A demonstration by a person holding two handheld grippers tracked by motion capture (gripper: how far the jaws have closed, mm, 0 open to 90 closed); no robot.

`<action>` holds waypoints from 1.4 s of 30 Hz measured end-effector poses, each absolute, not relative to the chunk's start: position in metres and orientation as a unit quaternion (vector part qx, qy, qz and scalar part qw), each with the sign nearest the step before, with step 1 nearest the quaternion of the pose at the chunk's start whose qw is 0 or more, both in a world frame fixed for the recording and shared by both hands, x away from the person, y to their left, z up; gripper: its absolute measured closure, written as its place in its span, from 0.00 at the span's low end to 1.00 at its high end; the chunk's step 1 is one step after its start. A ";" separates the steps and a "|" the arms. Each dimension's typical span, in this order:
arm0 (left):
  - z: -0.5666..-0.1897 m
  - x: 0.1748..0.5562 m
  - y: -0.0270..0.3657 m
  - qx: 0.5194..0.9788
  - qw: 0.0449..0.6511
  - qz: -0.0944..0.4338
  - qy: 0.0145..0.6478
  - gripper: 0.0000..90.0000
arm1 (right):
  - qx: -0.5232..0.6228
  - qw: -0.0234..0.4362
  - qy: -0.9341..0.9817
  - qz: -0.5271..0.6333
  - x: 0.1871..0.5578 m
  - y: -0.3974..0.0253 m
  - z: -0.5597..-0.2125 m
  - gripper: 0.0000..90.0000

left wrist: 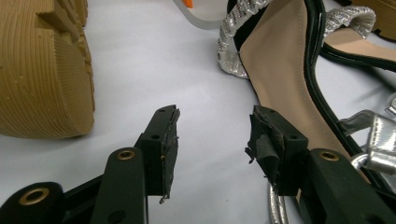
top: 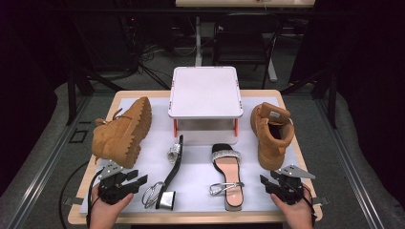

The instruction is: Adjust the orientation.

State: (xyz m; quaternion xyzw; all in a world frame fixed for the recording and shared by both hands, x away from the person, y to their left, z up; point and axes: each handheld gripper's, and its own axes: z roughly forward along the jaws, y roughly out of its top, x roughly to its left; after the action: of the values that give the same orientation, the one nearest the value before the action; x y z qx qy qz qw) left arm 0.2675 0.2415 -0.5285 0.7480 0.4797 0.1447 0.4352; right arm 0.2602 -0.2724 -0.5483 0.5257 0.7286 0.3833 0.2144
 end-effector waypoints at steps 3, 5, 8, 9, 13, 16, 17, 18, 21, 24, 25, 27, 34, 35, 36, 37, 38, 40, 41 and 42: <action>-0.528 0.267 0.242 0.746 0.433 0.149 0.484 0.57 | 0.527 0.215 0.728 0.382 0.260 -0.273 -0.548 0.58; -0.527 0.268 0.243 0.746 0.432 0.146 0.485 0.57 | 0.528 0.215 0.725 0.387 0.260 -0.274 -0.548 0.58; -0.522 0.266 0.243 0.744 0.436 0.145 0.485 0.57 | 0.530 0.215 0.724 0.387 0.259 -0.275 -0.547 0.58; -0.522 0.266 0.243 0.744 0.436 0.145 0.485 0.57 | 0.530 0.215 0.724 0.387 0.259 -0.275 -0.547 0.58; -0.512 0.263 0.238 0.739 0.454 0.133 0.479 0.57 | 0.532 0.215 0.720 0.391 0.260 -0.275 -0.547 0.58; -0.508 0.263 0.234 0.741 0.457 0.135 0.474 0.57 | 0.534 0.214 0.719 0.390 0.260 -0.275 -0.547 0.58; -0.506 0.262 0.231 0.742 0.457 0.138 0.471 0.57 | 0.534 0.214 0.719 0.390 0.260 -0.275 -0.547 0.58; -0.504 0.261 0.228 0.745 0.453 0.142 0.469 0.57 | 0.533 0.215 0.719 0.391 0.260 -0.275 -0.547 0.58; -0.499 0.260 0.219 0.755 0.448 0.142 0.458 0.57 | 0.534 0.216 0.719 0.390 0.259 -0.275 -0.546 0.58; -0.495 0.259 0.210 0.760 0.454 0.133 0.445 0.57 | 0.535 0.215 0.719 0.389 0.259 -0.276 -0.546 0.58; -0.494 0.259 0.208 0.760 0.457 0.129 0.444 0.57 | 0.535 0.215 0.717 0.391 0.259 -0.276 -0.546 0.58; -0.493 0.258 0.205 0.761 0.456 0.123 0.444 0.57 | 0.535 0.214 0.718 0.391 0.259 -0.276 -0.547 0.58; -0.492 0.255 0.194 0.772 0.456 0.109 0.430 0.58 | 0.538 0.213 0.718 0.387 0.259 -0.277 -0.546 0.57; -0.492 0.254 0.193 0.772 0.456 0.110 0.429 0.58 | 0.538 0.213 0.718 0.387 0.259 -0.277 -0.546 0.57; -0.494 0.254 0.192 0.776 0.450 0.111 0.427 0.59 | 0.536 0.214 0.718 0.389 0.259 -0.277 -0.547 0.57; -0.494 0.254 0.192 0.776 0.450 0.111 0.427 0.59 | 0.537 0.214 0.718 0.388 0.259 -0.277 -0.546 0.57; -0.497 0.253 0.192 0.777 0.448 0.112 0.428 0.60 | 0.538 0.214 0.715 0.391 0.259 -0.277 -0.547 0.57; -0.499 0.253 0.192 0.778 0.447 0.110 0.427 0.62 | 0.539 0.214 0.716 0.389 0.259 -0.277 -0.546 0.57; -0.499 0.253 0.192 0.778 0.447 0.110 0.427 0.62 | 0.538 0.215 0.716 0.390 0.259 -0.277 -0.547 0.57; -0.500 0.252 0.191 0.780 0.443 0.109 0.427 0.63 | 0.537 0.215 0.717 0.390 0.259 -0.278 -0.547 0.57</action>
State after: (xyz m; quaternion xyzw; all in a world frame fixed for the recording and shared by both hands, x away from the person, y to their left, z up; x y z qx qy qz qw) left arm 0.2522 0.1912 -0.5003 0.7804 0.4274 0.1093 0.4431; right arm 0.2589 -0.2777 -0.5465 0.5373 0.7165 0.3897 0.2146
